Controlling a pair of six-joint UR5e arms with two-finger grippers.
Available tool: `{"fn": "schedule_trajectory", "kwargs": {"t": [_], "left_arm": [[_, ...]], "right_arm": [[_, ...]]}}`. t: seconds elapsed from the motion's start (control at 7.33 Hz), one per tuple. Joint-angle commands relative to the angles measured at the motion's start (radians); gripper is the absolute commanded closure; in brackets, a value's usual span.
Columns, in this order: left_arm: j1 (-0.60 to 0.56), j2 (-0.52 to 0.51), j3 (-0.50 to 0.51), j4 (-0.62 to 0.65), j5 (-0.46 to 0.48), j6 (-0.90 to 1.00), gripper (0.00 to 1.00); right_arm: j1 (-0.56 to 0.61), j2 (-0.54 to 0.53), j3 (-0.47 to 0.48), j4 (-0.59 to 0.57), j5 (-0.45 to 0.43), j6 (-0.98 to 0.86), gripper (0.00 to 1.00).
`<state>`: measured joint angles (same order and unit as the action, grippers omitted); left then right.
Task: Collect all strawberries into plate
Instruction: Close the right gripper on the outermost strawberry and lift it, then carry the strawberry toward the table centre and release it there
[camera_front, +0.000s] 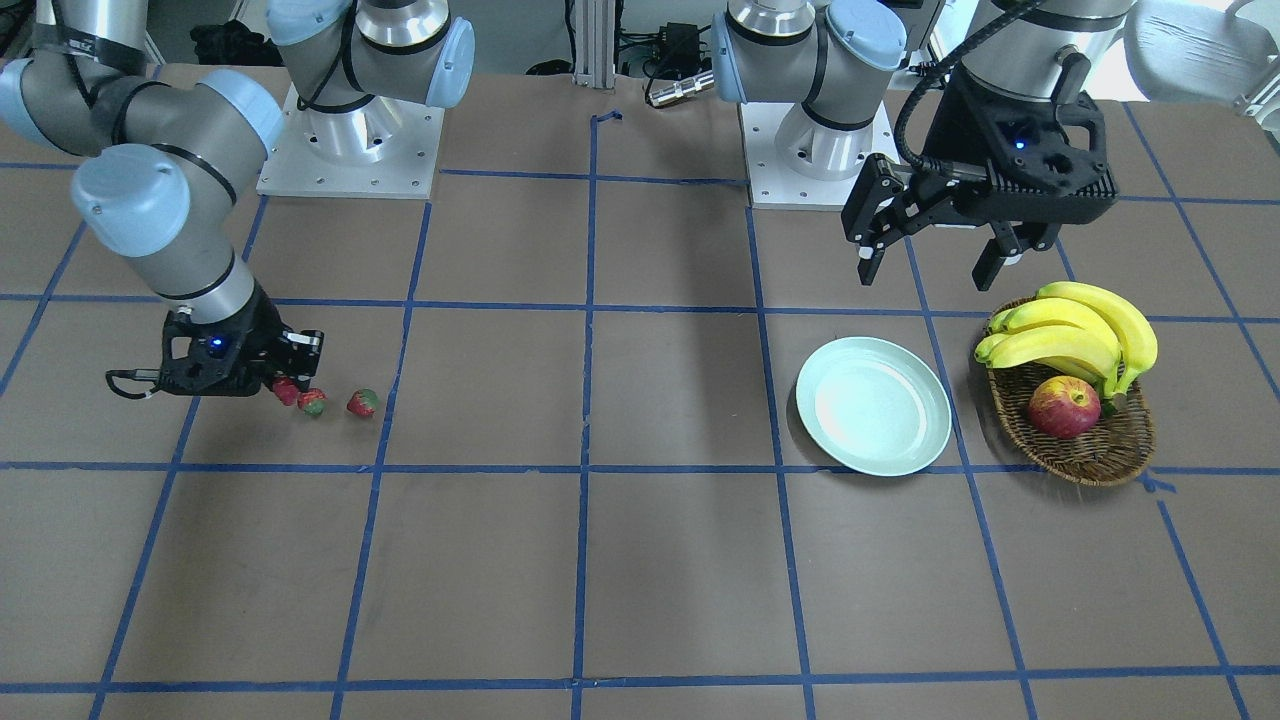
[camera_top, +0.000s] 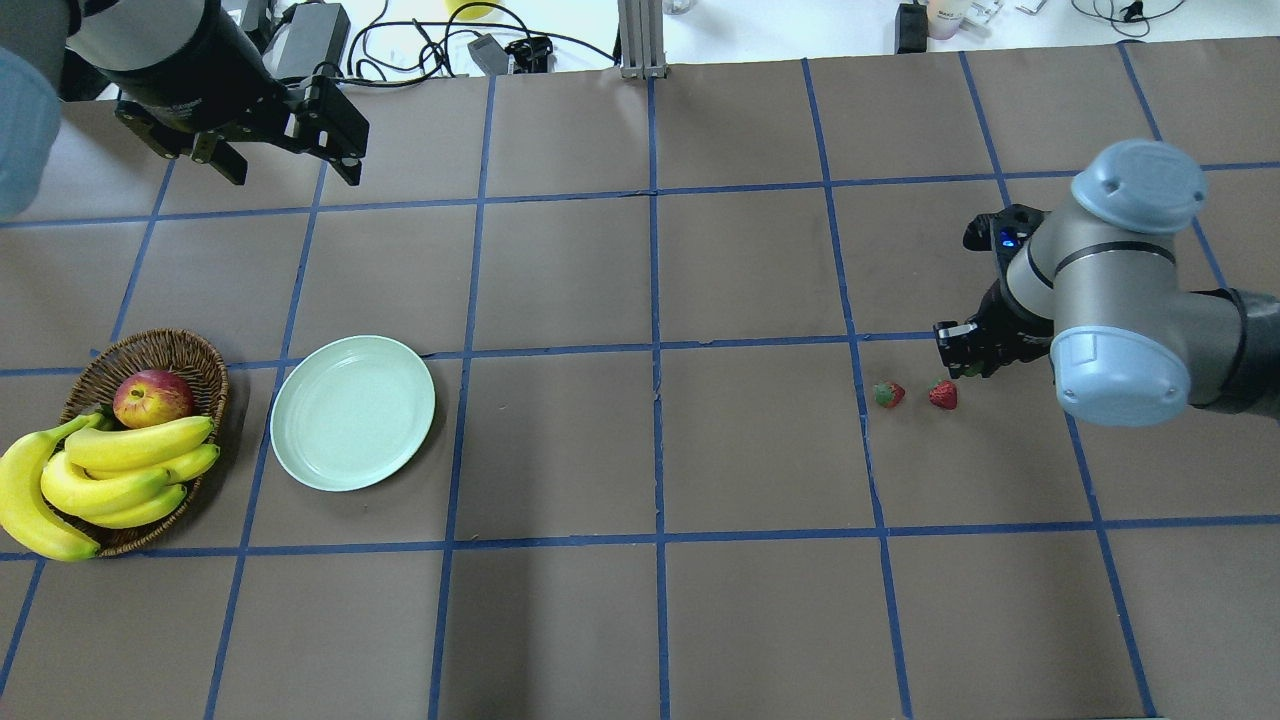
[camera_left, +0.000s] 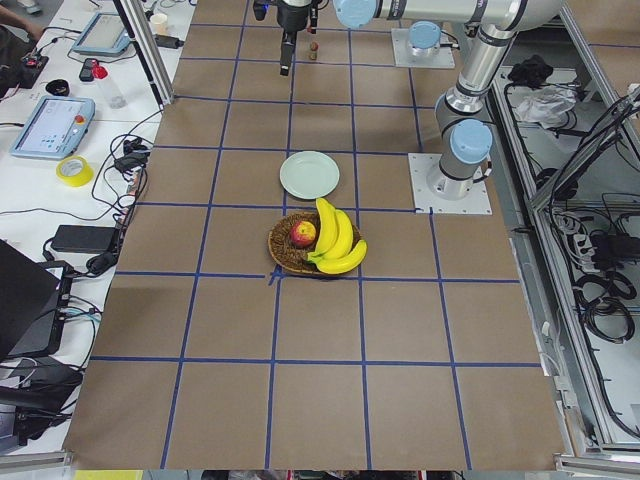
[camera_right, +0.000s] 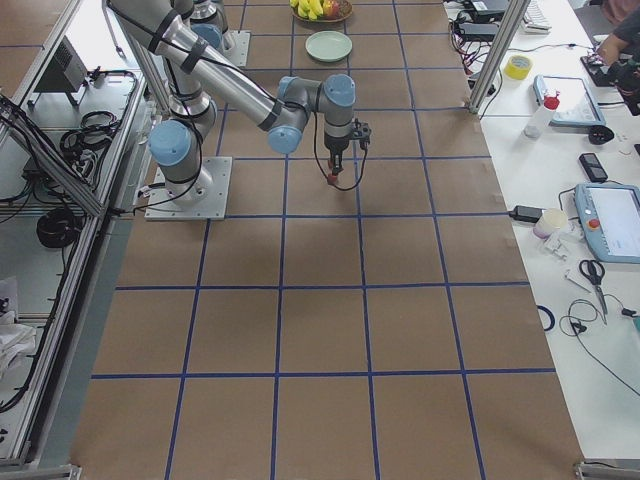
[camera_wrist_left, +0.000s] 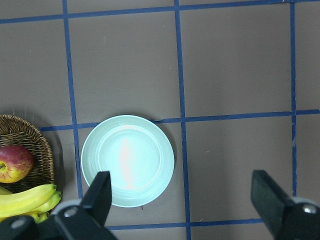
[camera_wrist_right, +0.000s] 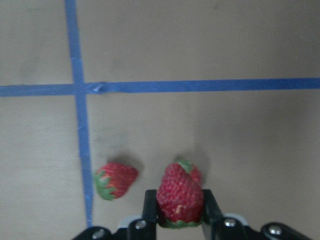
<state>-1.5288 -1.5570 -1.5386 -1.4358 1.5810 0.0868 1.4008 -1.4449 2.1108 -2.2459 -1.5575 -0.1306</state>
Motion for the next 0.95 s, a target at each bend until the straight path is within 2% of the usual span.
{"fn": "schedule_trajectory", "kwargs": {"t": [0.0, 0.27, 0.41, 0.68, 0.82], "left_arm": [[0.003, 0.002, 0.0, 0.0, 0.002, 0.004, 0.0], [0.006, 0.002, 0.0, 0.0, -0.001, 0.004, 0.0], [0.007, 0.002, 0.0, 0.001, -0.003, 0.005, 0.0], [0.009, 0.003, 0.001, 0.001, 0.001, 0.013, 0.0], [0.01, 0.003, 0.0, 0.0, 0.004, 0.014, 0.0]], "right_arm": [[0.25, 0.036, -0.035, -0.007, 0.005, 0.388, 0.87], [0.471, 0.159, -0.16, -0.041, 0.048, 0.723, 0.87], [0.548, 0.243, -0.236, -0.09, 0.062, 0.815, 0.86], [0.613, 0.346, -0.291, -0.135, 0.111, 0.829, 0.83], [0.613, 0.35, -0.284, -0.133, 0.111, 0.827, 0.62]]}}
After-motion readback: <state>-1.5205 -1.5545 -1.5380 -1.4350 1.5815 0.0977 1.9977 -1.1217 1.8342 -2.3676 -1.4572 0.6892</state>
